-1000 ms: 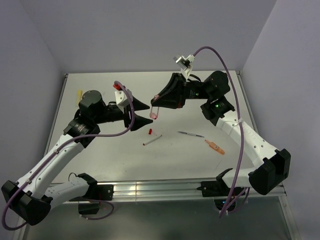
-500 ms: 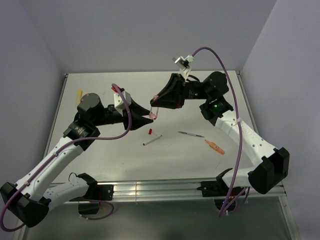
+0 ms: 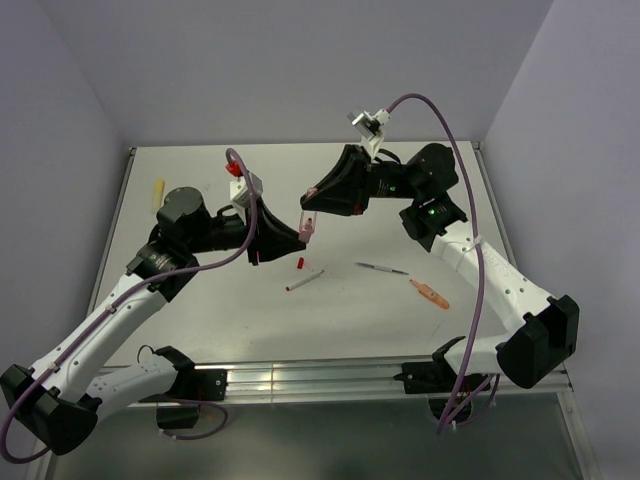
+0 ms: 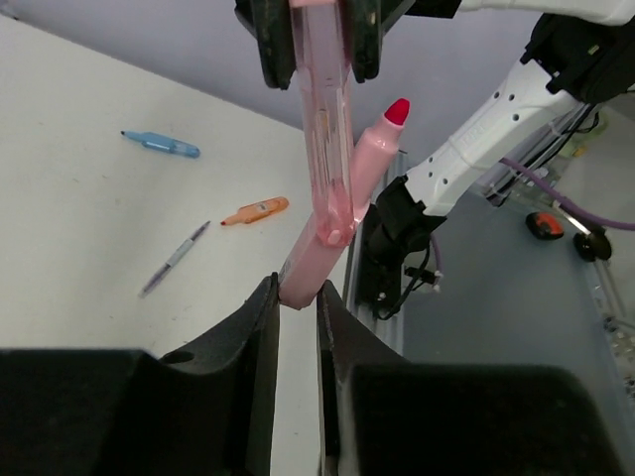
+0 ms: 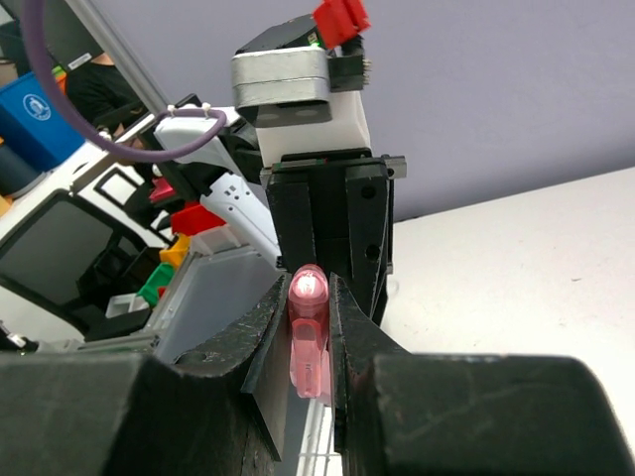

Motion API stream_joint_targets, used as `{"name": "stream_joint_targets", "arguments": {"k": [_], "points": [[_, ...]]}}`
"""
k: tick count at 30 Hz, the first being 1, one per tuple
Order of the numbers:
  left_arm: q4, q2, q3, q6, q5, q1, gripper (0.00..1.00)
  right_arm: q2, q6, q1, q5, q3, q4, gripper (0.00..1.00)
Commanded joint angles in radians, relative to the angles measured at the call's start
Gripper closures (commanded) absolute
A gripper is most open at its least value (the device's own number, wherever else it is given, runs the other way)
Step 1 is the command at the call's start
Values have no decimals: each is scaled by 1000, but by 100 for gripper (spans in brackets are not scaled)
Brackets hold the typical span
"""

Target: Insert the pens into the pen caps

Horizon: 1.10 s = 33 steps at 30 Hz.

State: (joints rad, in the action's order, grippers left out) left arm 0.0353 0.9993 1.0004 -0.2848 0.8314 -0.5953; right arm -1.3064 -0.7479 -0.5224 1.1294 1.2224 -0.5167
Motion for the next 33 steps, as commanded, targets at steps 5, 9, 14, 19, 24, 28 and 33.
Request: {"name": "stream_joint_targets", "arguments": {"k": [5, 9, 14, 19, 24, 28, 33], "points": [[-121, 4, 56, -252, 9, -8, 98, 7, 87, 15, -45, -26, 3, 100], [-133, 15, 69, -258, 2, -8, 95, 10, 104, 15, -42, -29, 15, 100], [-175, 24, 72, -306, 6, -6, 99, 15, 130, 15, -45, -38, 32, 100], [-179, 25, 86, -326, -9, -8, 100, 16, 150, 15, -42, -50, 44, 100], [-199, 30, 99, -307, -15, -6, 100, 18, 150, 15, -40, -54, 50, 100], [-213, 36, 121, -304, -18, -6, 100, 18, 150, 13, -37, -61, 53, 100], [-244, 47, 132, -313, -37, -6, 100, 19, 142, 5, -33, -73, 52, 100]]}}
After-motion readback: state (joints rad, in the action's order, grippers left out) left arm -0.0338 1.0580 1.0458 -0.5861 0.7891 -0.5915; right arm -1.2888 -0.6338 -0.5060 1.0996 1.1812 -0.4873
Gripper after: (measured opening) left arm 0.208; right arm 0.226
